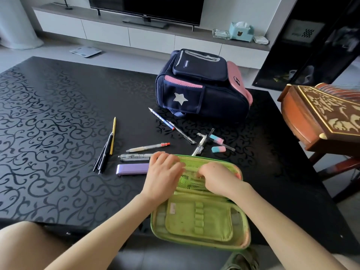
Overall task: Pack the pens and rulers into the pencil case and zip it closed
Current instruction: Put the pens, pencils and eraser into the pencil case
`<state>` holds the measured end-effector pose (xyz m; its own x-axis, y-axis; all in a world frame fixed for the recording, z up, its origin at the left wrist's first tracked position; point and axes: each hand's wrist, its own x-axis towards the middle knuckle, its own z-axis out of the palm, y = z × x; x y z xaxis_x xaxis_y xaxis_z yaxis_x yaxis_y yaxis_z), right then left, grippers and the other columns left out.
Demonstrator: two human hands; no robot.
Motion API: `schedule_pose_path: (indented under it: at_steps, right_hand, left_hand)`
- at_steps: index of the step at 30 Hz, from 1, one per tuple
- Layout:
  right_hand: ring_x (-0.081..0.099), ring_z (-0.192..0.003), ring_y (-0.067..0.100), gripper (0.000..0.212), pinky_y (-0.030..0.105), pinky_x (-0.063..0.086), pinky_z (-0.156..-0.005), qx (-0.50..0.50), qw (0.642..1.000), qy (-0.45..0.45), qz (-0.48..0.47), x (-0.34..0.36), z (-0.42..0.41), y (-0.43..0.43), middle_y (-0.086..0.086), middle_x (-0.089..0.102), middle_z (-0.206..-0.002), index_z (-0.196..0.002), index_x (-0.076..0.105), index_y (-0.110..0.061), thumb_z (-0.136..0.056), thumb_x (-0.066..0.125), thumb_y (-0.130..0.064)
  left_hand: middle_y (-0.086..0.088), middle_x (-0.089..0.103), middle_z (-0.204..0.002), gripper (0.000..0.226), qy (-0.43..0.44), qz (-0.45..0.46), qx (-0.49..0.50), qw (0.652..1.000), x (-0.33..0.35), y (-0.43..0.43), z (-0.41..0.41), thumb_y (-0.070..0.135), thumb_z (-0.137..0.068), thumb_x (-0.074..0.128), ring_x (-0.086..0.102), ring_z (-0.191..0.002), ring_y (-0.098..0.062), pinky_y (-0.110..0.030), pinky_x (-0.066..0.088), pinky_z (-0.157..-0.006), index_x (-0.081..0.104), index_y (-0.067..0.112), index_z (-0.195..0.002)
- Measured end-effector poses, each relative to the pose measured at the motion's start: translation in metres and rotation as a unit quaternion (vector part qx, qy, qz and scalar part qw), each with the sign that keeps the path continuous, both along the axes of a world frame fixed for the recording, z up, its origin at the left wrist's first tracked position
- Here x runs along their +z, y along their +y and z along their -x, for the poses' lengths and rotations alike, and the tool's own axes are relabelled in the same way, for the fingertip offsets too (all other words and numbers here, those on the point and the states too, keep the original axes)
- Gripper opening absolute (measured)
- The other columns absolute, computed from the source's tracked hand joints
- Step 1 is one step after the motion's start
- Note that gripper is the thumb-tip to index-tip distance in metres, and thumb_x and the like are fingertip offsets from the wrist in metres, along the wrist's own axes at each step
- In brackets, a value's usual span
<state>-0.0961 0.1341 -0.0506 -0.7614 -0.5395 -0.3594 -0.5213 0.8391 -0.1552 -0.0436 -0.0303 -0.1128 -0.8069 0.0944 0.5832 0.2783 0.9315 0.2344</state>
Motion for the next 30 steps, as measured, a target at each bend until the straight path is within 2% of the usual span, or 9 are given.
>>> schedule_pose_path:
  at_steps: [3, 6, 10, 12, 15, 19, 24, 27, 30]
  right_hand:
    - [0.054, -0.115, 0.025, 0.046, 0.036, 0.048, -0.092, 0.0, 0.999, 0.032, 0.031, -0.003, -0.004, 0.002, 0.003, 0.058, -0.128, -0.127, 0.055, -0.019, -0.088, 0.044, 0.002]
    - [0.06, -0.101, 0.019, 0.023, 0.035, 0.051, -0.085, 0.0, 0.996, 0.056, 0.071, -0.011, -0.007, 0.006, -0.004, 0.065, -0.111, -0.112, 0.064, -0.021, -0.091, 0.057, -0.023]
    - [0.06, -0.077, 0.014, 0.01, 0.032, 0.051, -0.071, -0.051, 0.984, 0.072, 0.154, -0.01, -0.01, 0.013, -0.006, 0.068, -0.086, -0.088, 0.069, -0.02, -0.089, 0.059, -0.019]
    - [0.057, -0.071, 0.008, 0.01, 0.013, 0.046, -0.066, -0.057, 0.979, 0.082, 0.179, -0.006, -0.01, 0.021, -0.008, 0.067, -0.081, -0.085, 0.068, -0.02, -0.089, 0.059, -0.017]
    - [0.053, -0.069, -0.007, 0.011, -0.003, 0.035, -0.064, -0.06, 0.97, 0.086, 0.221, 0.0, -0.016, 0.035, -0.014, 0.066, -0.084, -0.087, 0.07, -0.022, -0.089, 0.06, -0.017]
    - [0.055, -0.088, -0.011, 0.014, -0.003, 0.037, -0.074, -0.042, 0.946, 0.102, 0.306, -0.005, -0.019, 0.051, -0.013, 0.065, -0.082, -0.088, 0.072, -0.014, -0.083, 0.065, -0.003]
    - [0.056, -0.087, -0.012, 0.013, -0.003, 0.037, -0.075, -0.035, 0.941, 0.106, 0.321, -0.014, -0.012, 0.041, -0.011, 0.069, -0.084, -0.088, 0.073, -0.015, -0.082, 0.066, -0.005]
    - [0.06, -0.079, -0.002, 0.012, -0.003, 0.037, -0.076, -0.004, 0.94, 0.105, 0.325, -0.021, -0.015, 0.017, -0.006, 0.071, -0.086, -0.087, 0.073, -0.011, -0.083, 0.065, -0.003]
    - [0.063, -0.084, 0.013, 0.011, 0.012, 0.046, -0.078, 0.039, 0.949, 0.084, 0.302, -0.032, -0.018, -0.008, 0.0, 0.07, -0.087, -0.088, 0.07, -0.009, -0.086, 0.061, -0.003]
  left_hand:
    - [0.002, 0.065, -0.083, 0.016, -0.032, -0.076, 0.102, 0.991, 0.014, -0.021, -0.007, 0.006, -0.077, 0.059, 0.056, -0.079, -0.024, -0.035, 0.038, -0.073, 0.066, 0.018, -0.085]
    - [0.0, 0.068, -0.087, 0.015, -0.125, -0.17, 0.2, 0.957, 0.014, -0.052, -0.025, 0.006, -0.081, 0.056, 0.061, -0.077, -0.028, -0.036, 0.046, -0.069, 0.066, 0.016, -0.086]
    - [0.006, 0.06, -0.084, 0.01, -0.287, -0.152, 0.138, 0.936, 0.005, -0.06, -0.05, 0.027, -0.078, 0.067, 0.058, -0.079, -0.017, -0.025, 0.04, -0.067, 0.066, 0.02, -0.085]
    - [0.005, 0.056, -0.083, 0.022, -0.322, -0.12, 0.114, 0.932, -0.001, -0.051, -0.054, 0.036, -0.077, 0.068, 0.054, -0.077, -0.016, -0.025, 0.038, -0.066, 0.063, 0.018, -0.089]
    - [-0.006, 0.059, -0.095, 0.021, -0.314, -0.039, 0.123, 0.941, -0.005, -0.035, -0.049, 0.03, -0.088, 0.057, 0.056, -0.09, -0.026, -0.031, 0.038, -0.069, 0.057, 0.01, -0.093]
    - [-0.014, 0.06, -0.105, 0.021, -0.332, 0.003, 0.134, 0.934, -0.003, -0.034, -0.045, 0.021, -0.096, 0.045, 0.055, -0.099, -0.032, -0.035, 0.041, -0.077, 0.054, 0.003, -0.097]
    - [-0.016, 0.064, -0.092, 0.019, -0.285, -0.134, 0.19, 0.93, 0.012, -0.079, -0.047, 0.017, -0.093, 0.047, 0.059, -0.089, -0.034, -0.033, 0.038, -0.069, 0.057, 0.002, -0.087]
    - [-0.008, 0.059, -0.084, 0.019, -0.246, -0.228, 0.218, 0.916, 0.033, -0.097, -0.046, 0.019, -0.094, 0.048, 0.052, -0.081, -0.028, -0.029, 0.033, -0.068, 0.058, 0.003, -0.092]
    - [-0.003, 0.058, -0.076, 0.015, -0.223, -0.296, 0.214, 0.904, 0.048, -0.097, -0.039, 0.02, -0.094, 0.048, 0.054, -0.077, -0.024, -0.029, 0.036, -0.067, 0.056, 0.009, -0.088]
